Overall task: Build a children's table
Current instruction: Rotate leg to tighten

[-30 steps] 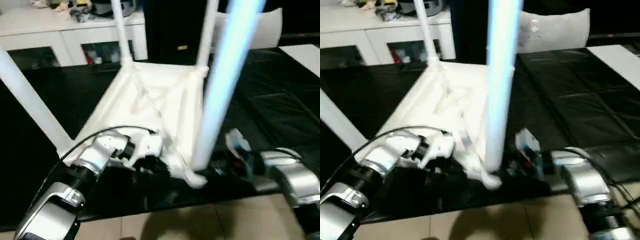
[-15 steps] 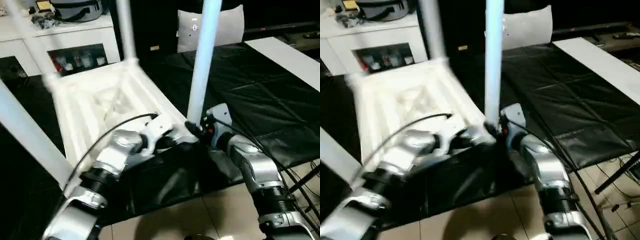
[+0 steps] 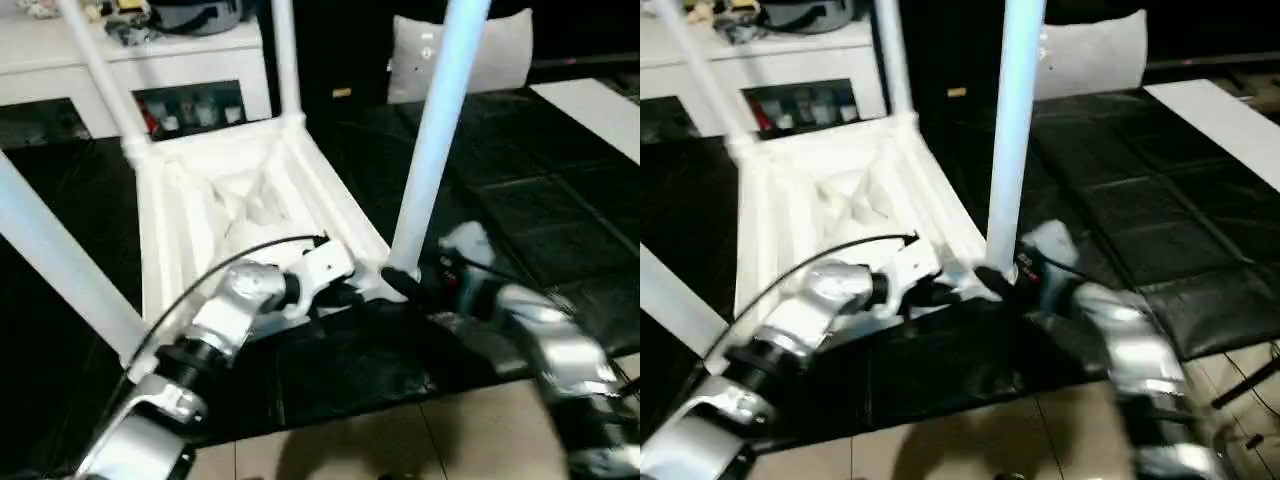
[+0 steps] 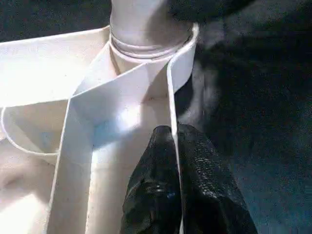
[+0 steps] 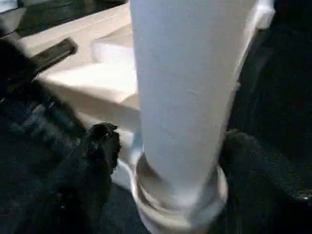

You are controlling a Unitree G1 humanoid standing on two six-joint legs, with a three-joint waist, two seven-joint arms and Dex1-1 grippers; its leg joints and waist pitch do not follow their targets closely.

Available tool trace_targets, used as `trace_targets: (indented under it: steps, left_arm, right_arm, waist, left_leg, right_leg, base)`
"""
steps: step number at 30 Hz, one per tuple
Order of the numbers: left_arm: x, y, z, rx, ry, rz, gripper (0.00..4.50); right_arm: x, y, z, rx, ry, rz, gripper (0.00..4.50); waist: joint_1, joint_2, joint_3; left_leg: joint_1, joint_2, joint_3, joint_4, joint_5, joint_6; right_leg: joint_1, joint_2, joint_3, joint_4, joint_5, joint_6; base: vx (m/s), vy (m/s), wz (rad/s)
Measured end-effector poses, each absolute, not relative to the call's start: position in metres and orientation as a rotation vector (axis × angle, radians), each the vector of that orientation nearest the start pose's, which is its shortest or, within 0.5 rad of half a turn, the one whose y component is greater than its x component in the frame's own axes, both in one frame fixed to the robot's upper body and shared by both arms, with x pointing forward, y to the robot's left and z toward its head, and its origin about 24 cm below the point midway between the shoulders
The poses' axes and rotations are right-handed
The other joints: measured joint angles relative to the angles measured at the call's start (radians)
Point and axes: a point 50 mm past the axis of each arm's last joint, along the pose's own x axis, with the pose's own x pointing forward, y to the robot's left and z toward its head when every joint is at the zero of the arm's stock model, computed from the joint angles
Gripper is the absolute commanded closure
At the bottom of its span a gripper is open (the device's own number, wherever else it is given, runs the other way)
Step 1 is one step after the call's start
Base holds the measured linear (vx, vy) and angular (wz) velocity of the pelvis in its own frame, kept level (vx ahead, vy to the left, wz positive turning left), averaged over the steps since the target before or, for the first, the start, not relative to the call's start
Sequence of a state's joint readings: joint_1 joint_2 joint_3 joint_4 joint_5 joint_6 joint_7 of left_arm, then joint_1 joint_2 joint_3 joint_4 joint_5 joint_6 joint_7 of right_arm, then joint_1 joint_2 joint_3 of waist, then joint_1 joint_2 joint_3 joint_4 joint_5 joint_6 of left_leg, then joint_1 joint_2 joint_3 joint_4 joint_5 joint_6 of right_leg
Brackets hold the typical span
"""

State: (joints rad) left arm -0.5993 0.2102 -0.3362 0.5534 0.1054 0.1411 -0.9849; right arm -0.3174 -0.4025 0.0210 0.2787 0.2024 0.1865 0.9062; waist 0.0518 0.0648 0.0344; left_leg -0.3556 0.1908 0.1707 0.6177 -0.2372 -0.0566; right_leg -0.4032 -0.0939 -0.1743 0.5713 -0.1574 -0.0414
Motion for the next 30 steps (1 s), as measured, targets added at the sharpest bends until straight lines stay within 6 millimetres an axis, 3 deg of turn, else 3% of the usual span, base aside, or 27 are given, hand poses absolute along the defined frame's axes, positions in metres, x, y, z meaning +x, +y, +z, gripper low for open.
trace_targets:
  steps: [6, 11, 12, 18, 30]
  left_arm:
    - [0.312, 0.096, 0.049, 0.513, 0.372, -1.393, 4.5]
    - [0.306, 0.104, 0.049, 0.549, 0.371, -1.517, 4.5]
    - [0.303, 0.107, 0.049, 0.56, 0.381, -1.569, 4.5]
    - [0.299, 0.107, 0.052, 0.6, 0.382, -1.684, 4.5]
    - [0.299, 0.102, 0.052, 0.618, 0.383, -1.75, 4.5]
  right_arm:
    - [0.277, -0.2, 0.07, -0.174, 0.272, 1.127, 0.54]
    - [0.271, -0.197, 0.069, -0.172, 0.289, 1.252, 0.54]
    - [0.269, -0.197, 0.068, -0.176, 0.3, 1.284, 0.8]
    - [0.269, -0.196, 0.071, -0.18, 0.318, 1.375, 1.3]
    - [0.264, -0.187, 0.066, -0.14, 0.332, 1.48, 2.35]
  waist:
    - [0.018, -0.001, 0.0]
    - [0.036, -0.001, 0.0]
    - [0.044, -0.001, 0.0]
    - [0.065, -0.003, 0.0]
    - [0.065, -0.003, 0.0]
  left_leg:
    - [0.0, 0.0, 0.0, 0.0, 0.0, 0.0]
    - [0.001, 0.0, 0.001, 0.001, 0.0, 0.0]
    - [0.001, 0.0, 0.001, 0.001, 0.0, 0.0]
    - [0.003, 0.0, 0.002, 0.002, 0.0, 0.0]
    - [0.003, 0.0, 0.003, 0.002, 0.0, 0.0]
  right_leg:
    - [0.0, 0.0, 0.0, 0.001, 0.0, 0.0]
    - [0.0, 0.0, 0.001, 0.002, 0.0, 0.0]
    - [0.0, 0.0, 0.001, 0.002, -0.001, 0.0]
    - [0.0, -0.001, 0.002, 0.004, -0.001, 0.0]
    - [0.0, -0.001, 0.003, 0.004, -0.001, 0.0]
  base:
    - [0.0, 0.0, 0.0]
    - [0.0, 0.0, 0.0]
    - [0.0, 0.0, 0.0]
    - [0.0, 0.0, 0.0]
    - [0.0, 0.0, 0.0]
